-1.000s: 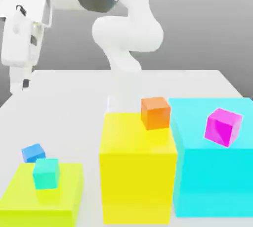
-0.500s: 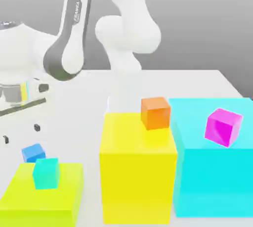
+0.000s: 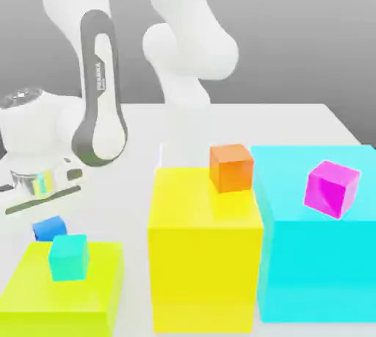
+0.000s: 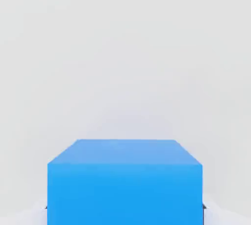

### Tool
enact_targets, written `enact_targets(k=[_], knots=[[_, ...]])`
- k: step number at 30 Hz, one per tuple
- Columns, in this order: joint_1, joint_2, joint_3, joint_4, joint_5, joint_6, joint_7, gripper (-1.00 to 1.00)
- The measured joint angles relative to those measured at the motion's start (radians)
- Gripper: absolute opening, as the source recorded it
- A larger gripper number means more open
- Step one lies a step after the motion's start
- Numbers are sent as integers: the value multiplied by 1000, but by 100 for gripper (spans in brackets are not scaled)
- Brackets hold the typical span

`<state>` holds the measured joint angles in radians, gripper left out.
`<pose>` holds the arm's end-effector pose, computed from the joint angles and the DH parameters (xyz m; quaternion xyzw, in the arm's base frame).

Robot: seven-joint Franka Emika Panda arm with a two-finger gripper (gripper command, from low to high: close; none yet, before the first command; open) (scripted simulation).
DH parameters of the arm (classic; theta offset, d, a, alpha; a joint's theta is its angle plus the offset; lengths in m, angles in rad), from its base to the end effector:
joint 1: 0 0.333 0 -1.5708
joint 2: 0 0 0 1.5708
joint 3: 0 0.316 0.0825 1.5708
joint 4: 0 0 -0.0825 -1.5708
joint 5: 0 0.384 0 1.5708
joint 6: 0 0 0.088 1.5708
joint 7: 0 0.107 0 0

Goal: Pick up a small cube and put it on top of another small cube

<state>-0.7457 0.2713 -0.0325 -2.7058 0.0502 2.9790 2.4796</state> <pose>0.2792 -0.2817 0.1433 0.0822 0.9966 -0.0009 0.0007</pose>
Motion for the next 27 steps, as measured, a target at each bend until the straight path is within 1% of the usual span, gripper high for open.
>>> enact_targets(k=[5,6,14,21,22,23,26,27], knots=[[10,-169,-17,-29,-33,-140,24,-100],[16,-190,-10,-23,-33,-167,1,-100],[126,-285,54,92,-22,-374,-323,-100],[238,-353,91,201,-34,-553,-608,-100],[250,-354,96,212,-37,-566,-640,-100],[253,-338,97,214,-41,-551,-654,-100],[256,-251,96,196,-52,-446,-661,-100],[255,-233,97,191,-54,-424,-661,100]])
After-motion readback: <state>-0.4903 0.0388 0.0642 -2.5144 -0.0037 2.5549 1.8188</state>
